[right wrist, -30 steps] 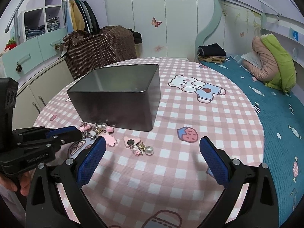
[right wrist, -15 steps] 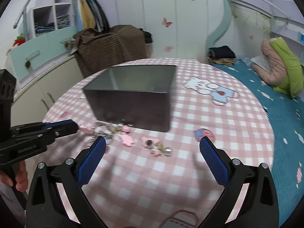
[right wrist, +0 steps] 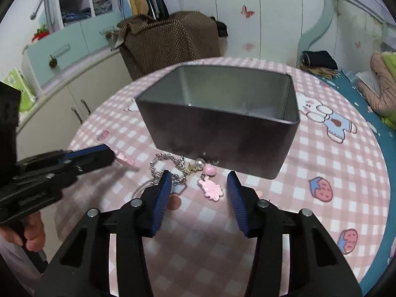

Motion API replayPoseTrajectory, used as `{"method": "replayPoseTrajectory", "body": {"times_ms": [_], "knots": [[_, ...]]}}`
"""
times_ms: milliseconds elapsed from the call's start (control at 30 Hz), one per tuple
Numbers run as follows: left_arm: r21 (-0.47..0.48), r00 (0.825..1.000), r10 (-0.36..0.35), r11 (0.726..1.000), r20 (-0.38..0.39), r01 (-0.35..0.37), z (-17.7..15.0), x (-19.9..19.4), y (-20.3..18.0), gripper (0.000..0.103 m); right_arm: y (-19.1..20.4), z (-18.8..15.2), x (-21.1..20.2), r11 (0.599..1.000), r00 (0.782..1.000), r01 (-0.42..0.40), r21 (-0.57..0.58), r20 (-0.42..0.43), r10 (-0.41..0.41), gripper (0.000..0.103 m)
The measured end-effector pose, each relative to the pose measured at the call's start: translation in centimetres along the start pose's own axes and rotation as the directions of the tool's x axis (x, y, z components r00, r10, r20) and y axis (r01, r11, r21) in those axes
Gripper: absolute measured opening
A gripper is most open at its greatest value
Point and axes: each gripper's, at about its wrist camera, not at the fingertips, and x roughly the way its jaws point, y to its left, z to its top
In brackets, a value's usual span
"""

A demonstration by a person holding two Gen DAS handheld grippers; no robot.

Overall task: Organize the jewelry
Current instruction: 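Grasp the pink bear charm with the right tool while the left holds its charm, then carry both pink charms in the two tools over the grey box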

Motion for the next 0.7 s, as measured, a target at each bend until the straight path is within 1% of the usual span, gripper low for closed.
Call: {"method": "replayPoseTrajectory", "body": {"times_ms": [67,133,200,267,533,700], "knots": [[-0.003,1.0,-0.001,1.0,0.0,0.001,0.0,0.1,0.2,0.012,0.0,0.0,0.5,1.0,0.999,0.019,0.003,-0.026,-0.019,0.04],[-0.002,1.0,0.003,1.0,0.0,-0.003,-0.1,0.1,0.4,0.012,0.1,0.0,0.4,0.999,0.999,0.033,-0.008,-0.029,-0.033,0.037],[-0.004,1.0,-0.001,1.0,0.0,0.001,-0.1,0.2,0.4,0.012,0.2,-0.1,0.4,0.998,0.998,0.056,-0.012,-0.028,-0.057,0.03],[-0.002,1.0,0.002,1.0,-0.001,-0.002,0.0,0.3,0.4,0.012,0.1,-0.2,0.3,0.998,0.998,0.059,-0.014,-0.027,-0.06,0.021],[0.01,1.0,-0.003,1.0,0.012,0.003,0.2,0.2,-0.3,0.012,-0.3,-0.5,-0.4,0.999,0.999,0.043,0.022,-0.023,-0.042,0.02],[0.032,1.0,0.002,0.999,0.031,-0.003,0.8,-0.2,-1.1,0.012,-0.9,-0.5,-1.7,0.999,0.999,0.04,0.031,0.01,-0.04,0.02]]}}
